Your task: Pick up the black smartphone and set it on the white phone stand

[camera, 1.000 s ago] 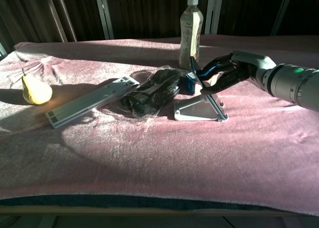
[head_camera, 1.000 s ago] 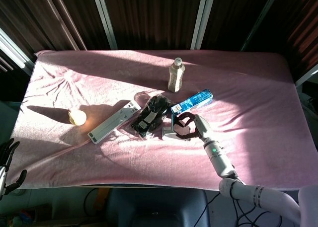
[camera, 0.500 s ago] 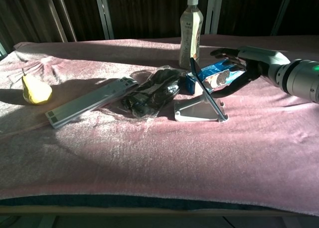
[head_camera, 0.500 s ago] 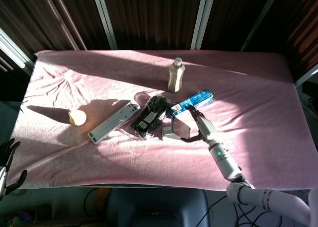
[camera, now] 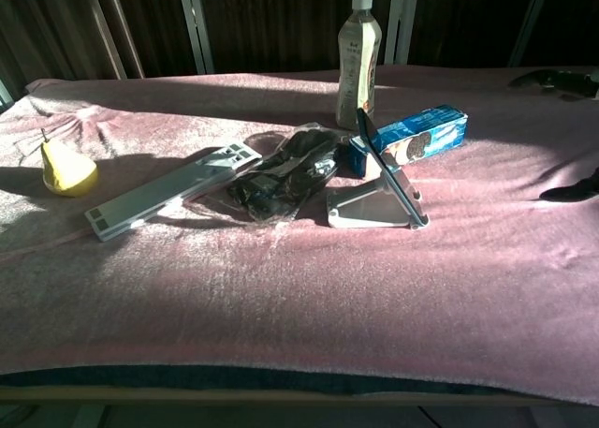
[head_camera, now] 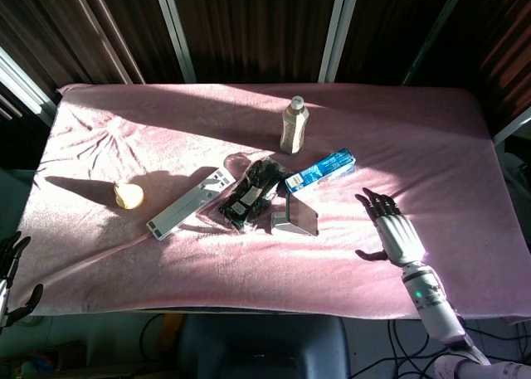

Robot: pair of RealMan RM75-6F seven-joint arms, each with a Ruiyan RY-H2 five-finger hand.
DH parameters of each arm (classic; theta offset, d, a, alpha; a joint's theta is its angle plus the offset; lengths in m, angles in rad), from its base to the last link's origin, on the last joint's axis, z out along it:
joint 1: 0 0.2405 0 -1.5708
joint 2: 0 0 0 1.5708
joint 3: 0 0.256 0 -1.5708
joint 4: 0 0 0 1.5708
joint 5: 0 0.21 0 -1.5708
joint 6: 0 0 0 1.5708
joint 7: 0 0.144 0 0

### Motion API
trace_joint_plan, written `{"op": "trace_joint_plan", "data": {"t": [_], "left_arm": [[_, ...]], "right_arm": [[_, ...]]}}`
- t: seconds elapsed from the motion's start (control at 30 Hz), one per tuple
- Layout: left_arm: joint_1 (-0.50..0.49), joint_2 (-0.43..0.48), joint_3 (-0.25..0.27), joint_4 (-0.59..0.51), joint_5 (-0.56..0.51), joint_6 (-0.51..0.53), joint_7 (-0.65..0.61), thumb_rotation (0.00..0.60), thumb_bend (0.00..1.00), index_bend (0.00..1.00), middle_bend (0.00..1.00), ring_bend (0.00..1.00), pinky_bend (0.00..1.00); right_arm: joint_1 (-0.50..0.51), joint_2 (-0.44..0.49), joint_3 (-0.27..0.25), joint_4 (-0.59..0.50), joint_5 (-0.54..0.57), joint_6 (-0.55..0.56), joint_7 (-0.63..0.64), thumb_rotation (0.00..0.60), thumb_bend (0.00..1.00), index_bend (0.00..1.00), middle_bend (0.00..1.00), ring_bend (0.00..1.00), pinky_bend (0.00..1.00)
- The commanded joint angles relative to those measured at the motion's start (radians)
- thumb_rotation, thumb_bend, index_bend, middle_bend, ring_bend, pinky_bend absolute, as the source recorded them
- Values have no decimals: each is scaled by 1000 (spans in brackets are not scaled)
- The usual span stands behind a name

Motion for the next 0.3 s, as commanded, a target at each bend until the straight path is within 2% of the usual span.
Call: {"op": "trace_joint_plan", "data": {"t": [0.03, 0.3], "left_arm": [[-4, -3, 1, -3, 6, -4, 7, 600, 364, 0, 0, 0, 123], [-9, -7, -2, -5, 2, -10, 13, 600, 364, 0, 0, 0, 122]], "right_arm": [[-252, 4, -114, 74, -110, 376, -137, 600, 264, 0, 0, 0, 0], [-264, 12, -99, 80, -136, 355, -125, 600, 264, 0, 0, 0, 0]]}}
